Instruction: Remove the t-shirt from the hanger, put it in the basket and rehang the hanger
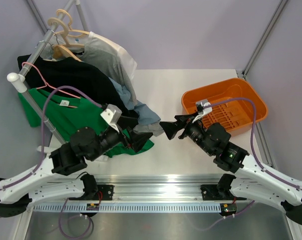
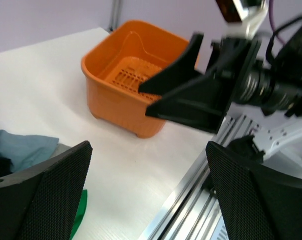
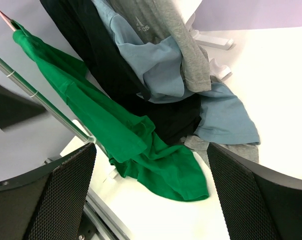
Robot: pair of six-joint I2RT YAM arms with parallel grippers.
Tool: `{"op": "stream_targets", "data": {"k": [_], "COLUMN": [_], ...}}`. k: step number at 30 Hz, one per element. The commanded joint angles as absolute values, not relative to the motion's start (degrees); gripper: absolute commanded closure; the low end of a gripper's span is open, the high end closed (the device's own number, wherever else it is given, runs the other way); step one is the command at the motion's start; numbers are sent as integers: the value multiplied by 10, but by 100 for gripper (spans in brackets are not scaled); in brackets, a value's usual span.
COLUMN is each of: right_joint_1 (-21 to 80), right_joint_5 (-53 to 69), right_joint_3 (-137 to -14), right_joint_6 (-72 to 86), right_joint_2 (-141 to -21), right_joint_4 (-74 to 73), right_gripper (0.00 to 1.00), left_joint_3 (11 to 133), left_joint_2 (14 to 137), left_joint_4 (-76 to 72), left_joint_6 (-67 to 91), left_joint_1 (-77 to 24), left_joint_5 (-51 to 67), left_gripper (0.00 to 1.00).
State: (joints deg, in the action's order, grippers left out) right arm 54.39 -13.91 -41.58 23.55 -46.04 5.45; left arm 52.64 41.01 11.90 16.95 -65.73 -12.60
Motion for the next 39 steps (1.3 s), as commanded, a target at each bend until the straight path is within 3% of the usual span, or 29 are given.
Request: {"op": "stream_targets", "data": {"k": [1,6,10,15,18,26,31,39], "right_joint_1": [548,547,548,548,548,548,548,570], "right_joint_5": [-148,-125,-121,47,84,139,191,175], "right_joint_3": [-445,-439,-510,-605,-722,-860,-969,-1077], "right_joint_6": [209,176,132,80,67,42,61,25], "right_joint_2": [-449,-446,-475,-549,-632,-804,-933,-1030], "right_joint_4": [42,58,4,-23,-54,-38,-50,-98], "right_gripper": [0,0,0,2,4,11,20,27], "left_joint_3": [642,765,852,888,880,903,887,880], "left_joint_2": [436,467,454,423,384,317,288,282], "left_joint_4": [241,376,423,460,459,444,446,452], "left_joint_6": [200,180,164,174,181,209,205,196], "left_joint_1": [-659,-659,-660,-659,-659,-660,-659,-659], "left_joint_5": [-213,-323,-383,-444,-390,-141,-138,-98], "left_gripper": [1,1,1,1,1,1,1,1]}}
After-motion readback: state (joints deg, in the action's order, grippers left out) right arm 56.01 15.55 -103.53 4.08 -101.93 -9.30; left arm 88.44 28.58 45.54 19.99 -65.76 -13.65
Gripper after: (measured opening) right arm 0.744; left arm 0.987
